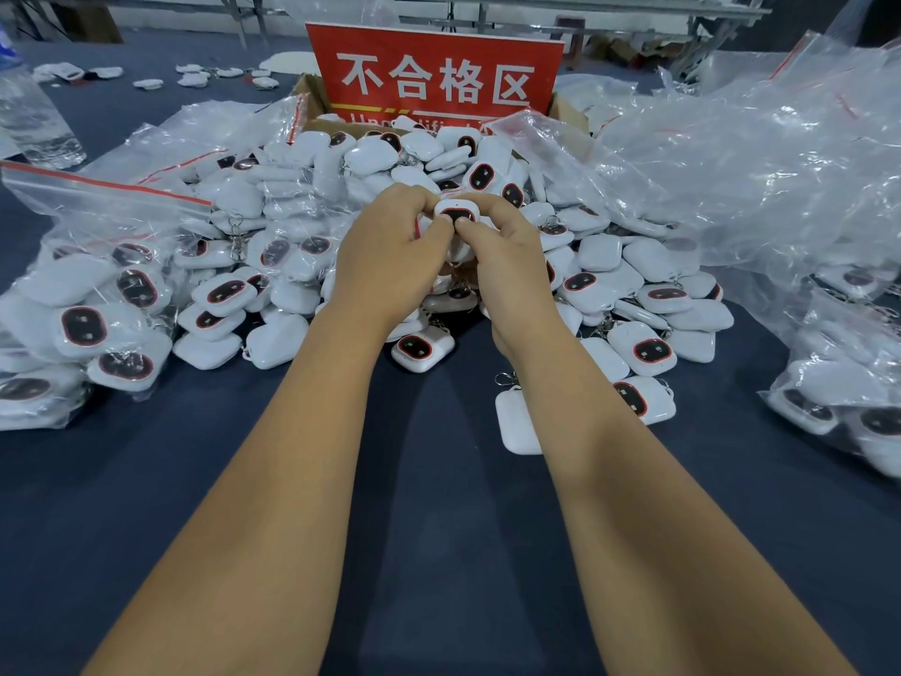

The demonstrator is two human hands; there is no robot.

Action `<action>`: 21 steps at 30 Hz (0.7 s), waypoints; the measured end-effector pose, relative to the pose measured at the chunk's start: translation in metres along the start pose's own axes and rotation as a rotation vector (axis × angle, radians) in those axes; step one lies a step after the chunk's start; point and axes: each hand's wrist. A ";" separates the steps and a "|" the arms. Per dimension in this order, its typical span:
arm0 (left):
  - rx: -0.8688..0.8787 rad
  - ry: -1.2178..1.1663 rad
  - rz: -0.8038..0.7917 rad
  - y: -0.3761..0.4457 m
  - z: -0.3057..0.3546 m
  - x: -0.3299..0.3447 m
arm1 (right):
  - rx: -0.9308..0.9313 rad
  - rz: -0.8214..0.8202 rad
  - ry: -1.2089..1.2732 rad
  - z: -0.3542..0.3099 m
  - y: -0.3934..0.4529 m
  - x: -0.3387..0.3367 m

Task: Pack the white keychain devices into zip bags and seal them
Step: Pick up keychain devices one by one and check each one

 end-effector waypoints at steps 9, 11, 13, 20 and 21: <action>0.024 0.026 -0.002 -0.001 -0.001 -0.001 | -0.026 0.007 -0.068 0.002 0.001 0.001; 0.027 0.028 -0.003 -0.001 -0.001 -0.001 | -0.032 0.009 -0.080 0.002 0.001 0.001; 0.028 0.029 -0.004 -0.001 -0.001 -0.001 | -0.031 0.011 -0.084 0.002 0.002 0.001; 0.053 0.045 -0.013 0.000 -0.002 0.000 | -0.003 0.022 -0.029 0.000 0.000 0.000; 0.062 0.051 -0.015 0.000 -0.002 0.001 | -0.001 0.024 -0.027 -0.001 0.000 0.001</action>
Point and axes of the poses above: each hand's wrist, its own y-axis towards the middle knuckle, its own x-axis out of the palm, z = x × y, and after that the axes turned 7 degrees about z, right-handed
